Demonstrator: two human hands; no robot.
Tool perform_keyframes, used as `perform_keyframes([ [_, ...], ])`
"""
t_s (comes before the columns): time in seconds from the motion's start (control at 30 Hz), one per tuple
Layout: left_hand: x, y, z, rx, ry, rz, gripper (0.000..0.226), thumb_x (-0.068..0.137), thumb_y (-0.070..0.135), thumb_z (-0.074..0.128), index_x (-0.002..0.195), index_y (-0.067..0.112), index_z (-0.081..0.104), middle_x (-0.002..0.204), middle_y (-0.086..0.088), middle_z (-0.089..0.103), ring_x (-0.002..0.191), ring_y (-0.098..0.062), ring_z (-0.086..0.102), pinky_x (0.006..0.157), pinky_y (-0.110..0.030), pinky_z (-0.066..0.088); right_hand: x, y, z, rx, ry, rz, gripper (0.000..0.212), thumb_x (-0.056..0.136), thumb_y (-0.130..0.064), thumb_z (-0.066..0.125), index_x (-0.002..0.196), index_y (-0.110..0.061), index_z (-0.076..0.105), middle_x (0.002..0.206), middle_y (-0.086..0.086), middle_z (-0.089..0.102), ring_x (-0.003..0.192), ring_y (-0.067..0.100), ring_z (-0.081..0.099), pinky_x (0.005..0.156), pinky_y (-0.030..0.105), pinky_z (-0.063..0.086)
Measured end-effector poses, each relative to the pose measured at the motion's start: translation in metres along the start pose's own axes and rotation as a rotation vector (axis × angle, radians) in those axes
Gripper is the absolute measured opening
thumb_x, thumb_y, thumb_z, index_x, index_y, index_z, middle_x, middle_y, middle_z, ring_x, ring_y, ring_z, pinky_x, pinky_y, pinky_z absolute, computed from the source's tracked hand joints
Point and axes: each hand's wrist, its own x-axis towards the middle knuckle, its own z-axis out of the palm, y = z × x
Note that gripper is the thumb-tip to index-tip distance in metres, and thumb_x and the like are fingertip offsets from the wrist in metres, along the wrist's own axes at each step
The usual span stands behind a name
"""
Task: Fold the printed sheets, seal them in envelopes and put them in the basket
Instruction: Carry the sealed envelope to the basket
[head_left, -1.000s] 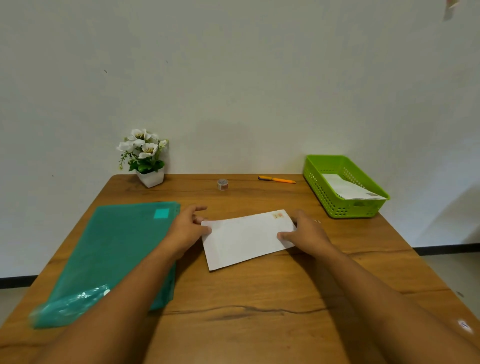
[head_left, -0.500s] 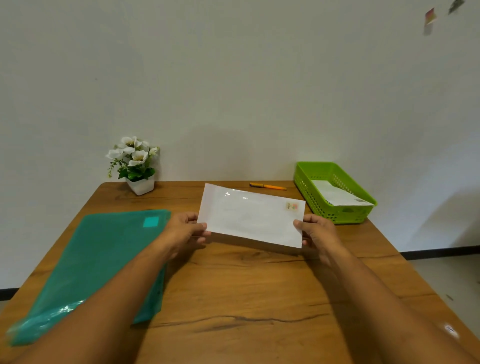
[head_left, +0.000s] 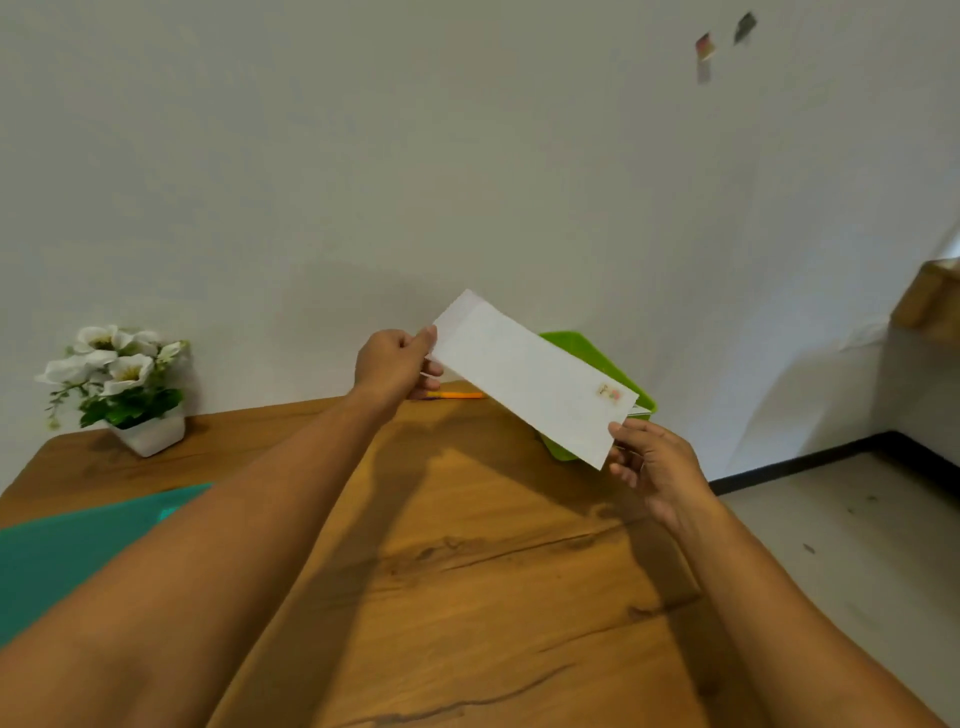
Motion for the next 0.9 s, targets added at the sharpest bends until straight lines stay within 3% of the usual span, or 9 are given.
perform_keyframes([
  [0.1,0.005,0.009,0.041,0.037,-0.109,-0.017,0.04,0.102,0.044,0.058,0.124,0.01,0.058,0.098,-0.008,0.075,0.077,-0.022,0.074,0.062,-0.035,0.057,0.008,-0.009,-0.011,0.114,0.043,0.032,0.013,0.092,-0.002,0.072,0.104,-0.004,0.067,0.079,0.009,0.072,0.058,0.011,0.066,0.05,0.022,0.056],
  [0.17,0.002,0.007,0.069,0.198,-0.21,0.101,0.042,0.101,0.035,0.059,0.138,0.014,0.054,0.113,-0.007,0.071,0.095,-0.024,0.072,0.078,-0.04,0.059,0.015,-0.011,-0.014,0.178,0.084,0.046,0.013,0.092,0.0,0.072,0.105,-0.001,0.068,0.082,0.011,0.072,0.059,0.012,0.07,0.051,0.023,0.058],
  [0.23,-0.005,0.002,0.093,0.43,-0.328,0.268,0.044,0.1,0.026,0.06,0.142,0.014,0.055,0.128,-0.007,0.067,0.115,-0.025,0.065,0.097,-0.039,0.052,0.021,-0.012,-0.012,0.219,0.123,0.055,0.012,0.093,0.002,0.07,0.104,0.001,0.067,0.086,0.014,0.073,0.063,0.015,0.074,0.053,0.024,0.06],
  [0.37,-0.017,-0.02,0.13,0.799,-0.54,0.473,0.053,0.097,0.02,0.062,0.148,0.012,0.051,0.153,-0.009,0.05,0.142,-0.025,0.045,0.116,-0.032,0.034,0.033,-0.01,0.001,0.224,0.189,0.071,0.009,0.093,0.004,0.07,0.099,0.003,0.065,0.087,0.017,0.073,0.061,0.017,0.074,0.053,0.027,0.062],
  [0.5,-0.024,-0.039,0.142,0.923,-0.613,0.557,0.054,0.093,0.019,0.059,0.146,0.012,0.052,0.153,-0.009,0.05,0.143,-0.026,0.043,0.118,-0.037,0.034,0.046,-0.002,0.011,0.153,0.233,0.067,0.006,0.094,0.001,0.07,0.095,0.002,0.065,0.078,0.015,0.07,0.048,0.013,0.07,0.046,0.025,0.059],
  [0.67,-0.029,-0.042,0.136,0.93,-0.651,0.58,0.06,0.094,0.02,0.057,0.152,0.015,0.044,0.159,-0.006,0.043,0.147,-0.024,0.037,0.12,-0.042,0.033,0.055,0.009,0.009,-0.025,0.296,0.05,0.017,0.094,-0.016,0.076,0.093,-0.004,0.065,0.072,0.007,0.066,0.046,0.01,0.065,0.04,0.023,0.054],
  [0.9,-0.034,-0.043,0.099,0.857,-0.602,0.586,0.06,0.094,0.009,0.057,0.152,0.012,0.045,0.158,-0.007,0.044,0.147,-0.023,0.037,0.12,-0.028,0.024,0.046,0.017,0.018,-0.167,0.236,-0.062,0.023,0.093,-0.023,0.077,0.088,-0.006,0.062,0.065,0.005,0.057,0.045,0.011,0.058,0.038,0.022,0.048],
])
